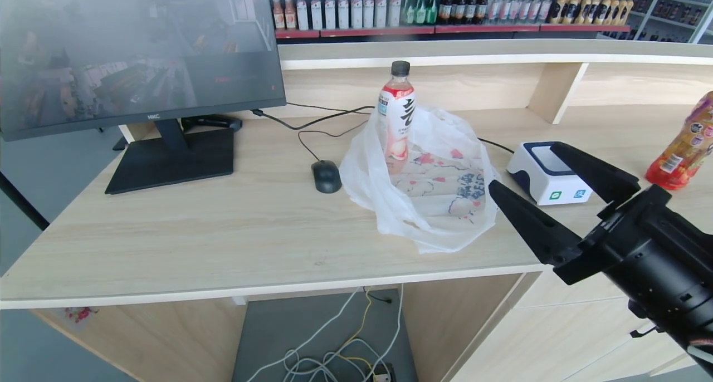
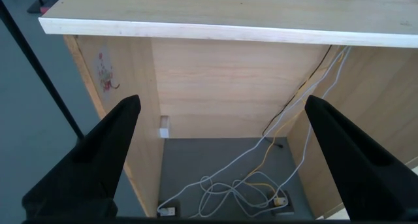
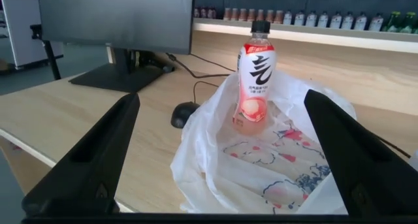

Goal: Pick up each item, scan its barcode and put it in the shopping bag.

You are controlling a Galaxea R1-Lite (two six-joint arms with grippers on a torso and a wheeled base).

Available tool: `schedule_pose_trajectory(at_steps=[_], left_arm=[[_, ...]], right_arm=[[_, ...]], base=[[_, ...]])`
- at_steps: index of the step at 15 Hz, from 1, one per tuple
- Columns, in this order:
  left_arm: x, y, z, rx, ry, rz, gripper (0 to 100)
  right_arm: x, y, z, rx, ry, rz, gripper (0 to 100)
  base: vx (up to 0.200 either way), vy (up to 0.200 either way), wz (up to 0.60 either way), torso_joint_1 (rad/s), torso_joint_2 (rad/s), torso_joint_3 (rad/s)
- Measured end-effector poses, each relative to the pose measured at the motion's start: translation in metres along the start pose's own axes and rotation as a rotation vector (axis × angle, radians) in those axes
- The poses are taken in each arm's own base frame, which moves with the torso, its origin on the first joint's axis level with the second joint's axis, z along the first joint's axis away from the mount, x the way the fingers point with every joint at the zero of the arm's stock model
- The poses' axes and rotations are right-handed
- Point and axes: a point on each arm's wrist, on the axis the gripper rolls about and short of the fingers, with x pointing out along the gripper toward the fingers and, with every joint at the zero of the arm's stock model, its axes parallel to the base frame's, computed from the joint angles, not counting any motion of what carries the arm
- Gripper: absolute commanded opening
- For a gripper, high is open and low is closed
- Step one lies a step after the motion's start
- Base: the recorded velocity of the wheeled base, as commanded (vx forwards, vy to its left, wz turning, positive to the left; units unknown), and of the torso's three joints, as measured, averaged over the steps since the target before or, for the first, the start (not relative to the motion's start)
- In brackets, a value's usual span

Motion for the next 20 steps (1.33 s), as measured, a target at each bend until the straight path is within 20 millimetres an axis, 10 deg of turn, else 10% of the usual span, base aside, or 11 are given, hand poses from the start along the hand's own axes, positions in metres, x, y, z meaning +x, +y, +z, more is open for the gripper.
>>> schedule_pose_trajectory(at_steps=[7,20], left_arm=[[0.0,0.0,0.0,-0.003,0.0,0.0,100],[0.0,0.0,0.0,-0.003,0.0,0.0,100]], right_arm=[[-0.032,-0.001,-0.002,-0.023,0.05,-0.001,100],[0.009,0.0,-0.006,-0.035,0.016,-0.018,100]], base=[[0.0,-0.2,0.0,0.004,0.0,0.002],[0.0,-0.2,0.0,0.004,0.0,0.002]])
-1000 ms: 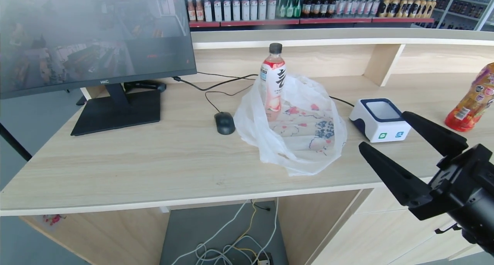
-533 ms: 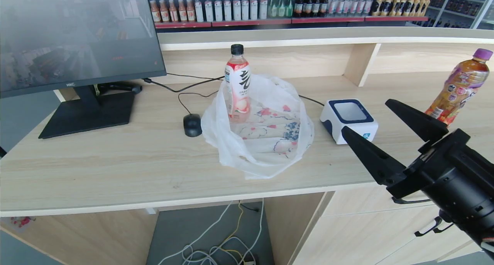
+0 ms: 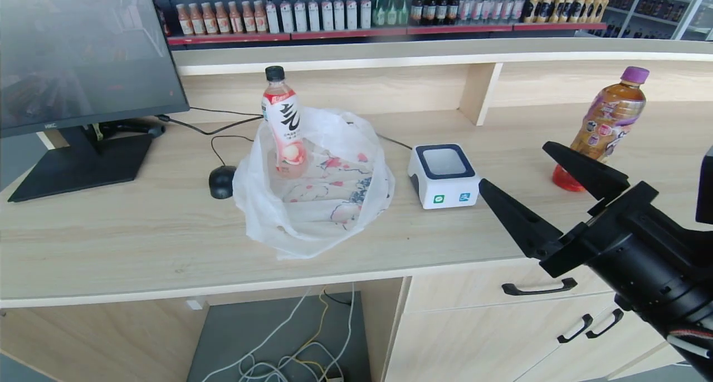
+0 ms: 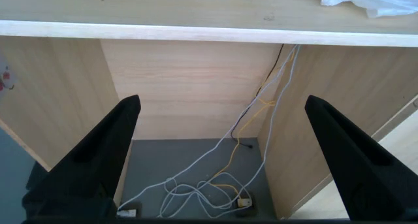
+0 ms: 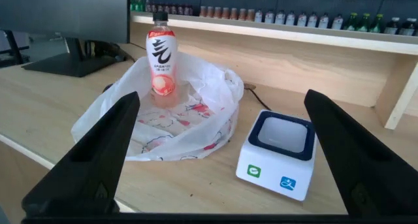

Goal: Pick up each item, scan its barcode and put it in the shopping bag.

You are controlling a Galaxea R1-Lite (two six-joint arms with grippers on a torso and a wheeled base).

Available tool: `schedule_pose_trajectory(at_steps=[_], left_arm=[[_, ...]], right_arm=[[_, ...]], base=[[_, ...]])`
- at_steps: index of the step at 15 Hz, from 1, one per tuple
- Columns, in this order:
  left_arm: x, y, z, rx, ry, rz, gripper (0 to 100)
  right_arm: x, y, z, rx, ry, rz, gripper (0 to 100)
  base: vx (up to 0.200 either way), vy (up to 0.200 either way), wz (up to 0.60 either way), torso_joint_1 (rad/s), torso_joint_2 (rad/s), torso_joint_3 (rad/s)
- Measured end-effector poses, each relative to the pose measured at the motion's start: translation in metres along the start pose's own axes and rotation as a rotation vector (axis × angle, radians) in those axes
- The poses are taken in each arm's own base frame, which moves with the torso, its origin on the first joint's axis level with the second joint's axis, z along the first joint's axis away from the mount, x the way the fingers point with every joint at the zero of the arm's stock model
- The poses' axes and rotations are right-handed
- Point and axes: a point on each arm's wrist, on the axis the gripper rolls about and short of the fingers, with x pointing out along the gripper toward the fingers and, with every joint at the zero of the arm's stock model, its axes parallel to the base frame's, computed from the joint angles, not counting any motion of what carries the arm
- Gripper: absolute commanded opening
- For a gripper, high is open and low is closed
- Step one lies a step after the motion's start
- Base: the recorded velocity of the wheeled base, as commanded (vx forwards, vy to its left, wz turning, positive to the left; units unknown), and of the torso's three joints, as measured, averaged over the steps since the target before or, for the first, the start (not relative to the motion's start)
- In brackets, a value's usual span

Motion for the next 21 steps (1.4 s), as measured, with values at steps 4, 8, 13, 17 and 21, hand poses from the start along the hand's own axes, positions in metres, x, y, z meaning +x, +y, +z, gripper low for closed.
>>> schedule_pose_trajectory(at_steps=[4,8,13,17,21], left_arm=[[0.0,0.0,0.0,0.0,0.001,0.0,100],[0.0,0.0,0.0,0.001,0.001,0.0,100],[0.0,0.0,0.0,0.001,0.001,0.0,100],[0.0,0.0,0.0,0.001,0.001,0.0,100],[0.0,0.0,0.0,0.003,0.001,0.0,100]], right_arm=[[0.002,0.002,0.0,-0.016,-0.003,0.001,100],[0.008,0.002,0.003,-0.026,-0.023,-0.002,100],[0.01,0.001,0.005,-0.026,-0.033,-0.006,100],[0.01,0.001,0.004,-0.027,-0.031,-0.006,100],[0.006,0.0,0.0,-0.031,-0.009,-0.009,100]], base=[[0.0,-0.2,0.0,0.004,0.0,0.002],[0.0,-0.2,0.0,0.001,0.01,0.006],[0.0,-0.2,0.0,0.001,0.0,-0.001],[0.0,-0.2,0.0,0.0,0.0,0.001],[0.0,0.0,0.0,0.0,0.0,0.0]])
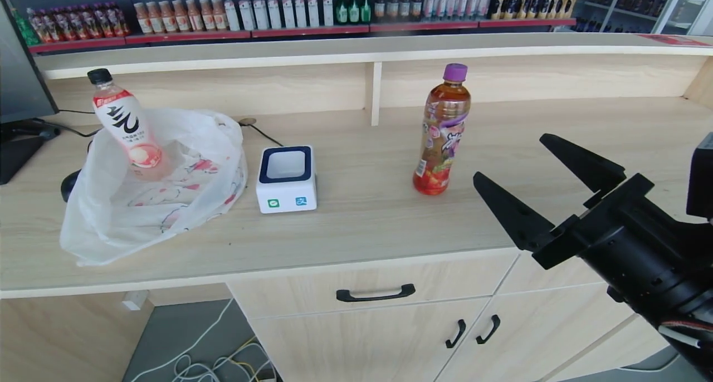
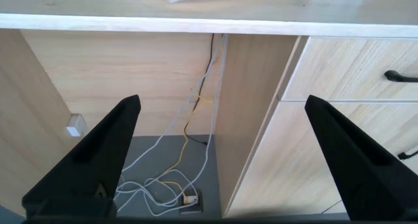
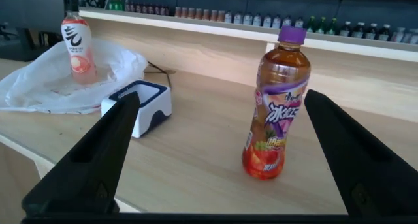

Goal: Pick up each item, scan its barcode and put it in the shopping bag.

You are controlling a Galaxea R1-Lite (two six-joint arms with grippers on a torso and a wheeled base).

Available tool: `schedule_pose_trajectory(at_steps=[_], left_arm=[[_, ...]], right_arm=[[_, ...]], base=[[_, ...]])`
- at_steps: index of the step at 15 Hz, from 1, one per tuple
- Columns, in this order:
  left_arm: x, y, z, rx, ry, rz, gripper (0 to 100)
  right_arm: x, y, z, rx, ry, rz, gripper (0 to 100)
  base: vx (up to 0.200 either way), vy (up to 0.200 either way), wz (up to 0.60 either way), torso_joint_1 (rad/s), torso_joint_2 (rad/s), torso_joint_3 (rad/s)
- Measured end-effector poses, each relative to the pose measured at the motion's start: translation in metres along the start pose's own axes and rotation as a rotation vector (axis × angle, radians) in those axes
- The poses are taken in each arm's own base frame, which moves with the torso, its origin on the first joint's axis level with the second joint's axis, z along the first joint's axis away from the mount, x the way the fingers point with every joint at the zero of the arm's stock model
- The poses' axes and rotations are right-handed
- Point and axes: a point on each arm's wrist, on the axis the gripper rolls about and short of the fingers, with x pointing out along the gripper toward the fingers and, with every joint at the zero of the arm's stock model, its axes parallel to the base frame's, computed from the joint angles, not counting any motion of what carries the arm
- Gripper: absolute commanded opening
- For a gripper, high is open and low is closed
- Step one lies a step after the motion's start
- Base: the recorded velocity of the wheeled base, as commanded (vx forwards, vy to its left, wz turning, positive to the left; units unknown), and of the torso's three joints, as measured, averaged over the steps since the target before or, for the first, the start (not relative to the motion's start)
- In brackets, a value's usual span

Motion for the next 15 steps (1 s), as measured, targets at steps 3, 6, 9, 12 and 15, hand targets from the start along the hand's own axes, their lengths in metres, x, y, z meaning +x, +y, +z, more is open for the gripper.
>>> schedule_pose_trajectory(at_steps=[3,6,9,12,15], left_arm=[[0.0,0.0,0.0,0.0,0.0,0.0,100],[0.0,0.0,0.0,0.0,-0.001,0.0,100],[0.0,0.0,0.0,0.0,-0.001,0.0,100],[0.0,0.0,0.0,0.0,0.0,0.0,100],[0.0,0.0,0.0,0.0,0.0,0.0,100]], right_arm=[[-0.003,-0.007,-0.013,-0.017,0.058,-0.031,100],[-0.002,-0.009,-0.023,-0.021,0.112,-0.097,100],[-0.001,-0.009,-0.039,-0.008,0.178,-0.123,100],[0.008,-0.01,-0.053,-0.013,0.22,-0.146,100],[0.032,-0.003,-0.06,0.008,0.188,-0.124,100]], base=[[0.0,0.0,0.0,0.0,0.0,0.0],[0.0,0.0,0.0,0.0,0.0,0.0],[0.0,0.0,0.0,0.0,0.0,0.0],[0.0,0.0,0.0,0.0,0.0,0.0],[0.0,0.0,0.0,0.0,0.0,0.0]])
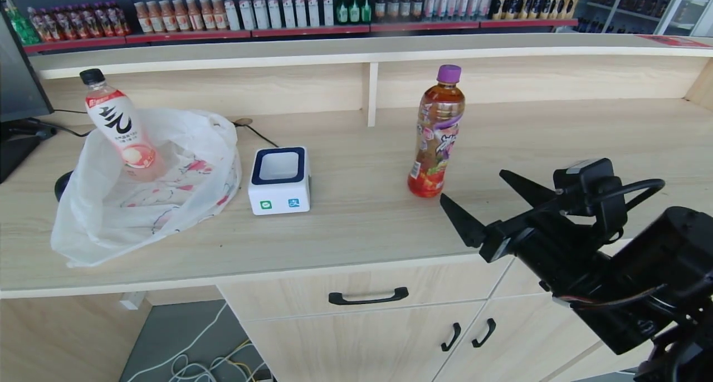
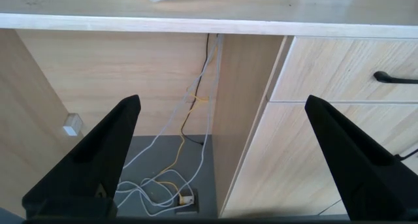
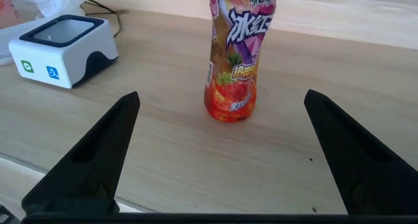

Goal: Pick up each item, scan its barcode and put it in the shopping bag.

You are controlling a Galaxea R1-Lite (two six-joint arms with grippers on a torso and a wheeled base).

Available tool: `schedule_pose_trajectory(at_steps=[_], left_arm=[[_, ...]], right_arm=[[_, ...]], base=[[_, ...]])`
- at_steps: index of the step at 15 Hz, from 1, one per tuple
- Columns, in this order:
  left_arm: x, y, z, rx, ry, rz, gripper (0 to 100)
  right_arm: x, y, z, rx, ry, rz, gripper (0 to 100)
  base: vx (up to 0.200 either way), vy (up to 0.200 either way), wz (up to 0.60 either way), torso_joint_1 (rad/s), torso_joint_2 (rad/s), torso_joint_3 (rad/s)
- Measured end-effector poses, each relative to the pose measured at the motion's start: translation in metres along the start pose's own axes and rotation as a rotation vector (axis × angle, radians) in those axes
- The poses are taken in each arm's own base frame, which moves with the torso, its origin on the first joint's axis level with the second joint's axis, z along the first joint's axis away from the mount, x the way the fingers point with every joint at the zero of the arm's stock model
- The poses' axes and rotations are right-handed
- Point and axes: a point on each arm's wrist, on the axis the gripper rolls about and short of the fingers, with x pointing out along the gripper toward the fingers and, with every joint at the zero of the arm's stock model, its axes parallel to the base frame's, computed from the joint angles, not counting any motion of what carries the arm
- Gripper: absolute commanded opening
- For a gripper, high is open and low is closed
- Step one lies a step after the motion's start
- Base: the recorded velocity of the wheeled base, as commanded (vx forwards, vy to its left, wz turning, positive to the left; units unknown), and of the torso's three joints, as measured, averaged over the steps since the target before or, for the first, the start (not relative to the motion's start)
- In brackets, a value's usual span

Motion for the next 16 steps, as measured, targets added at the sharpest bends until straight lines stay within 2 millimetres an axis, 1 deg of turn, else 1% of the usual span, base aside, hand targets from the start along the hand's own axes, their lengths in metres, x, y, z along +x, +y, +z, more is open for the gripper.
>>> schedule_pose_trajectory(at_steps=[4,6,11,16], left_arm=[[0.0,0.0,0.0,0.0,0.0,0.0,100],[0.0,0.0,0.0,0.0,0.0,0.0,100],[0.0,0.0,0.0,0.0,0.0,0.0,100],[0.0,0.0,0.0,0.0,0.0,0.0,100]], right_arm=[[0.017,0.007,-0.011,-0.002,0.012,0.008,100],[0.03,0.008,-0.01,0.009,-0.015,0.004,100],[0.052,0.001,-0.019,0.031,-0.034,0.0,100],[0.066,-0.011,-0.028,0.017,-0.036,-0.035,100]], base=[[0.0,0.0,0.0,0.0,0.0,0.0],[0.0,0.0,0.0,0.0,0.0,0.0],[0.0,0.0,0.0,0.0,0.0,0.0],[0.0,0.0,0.0,0.0,0.0,0.0]])
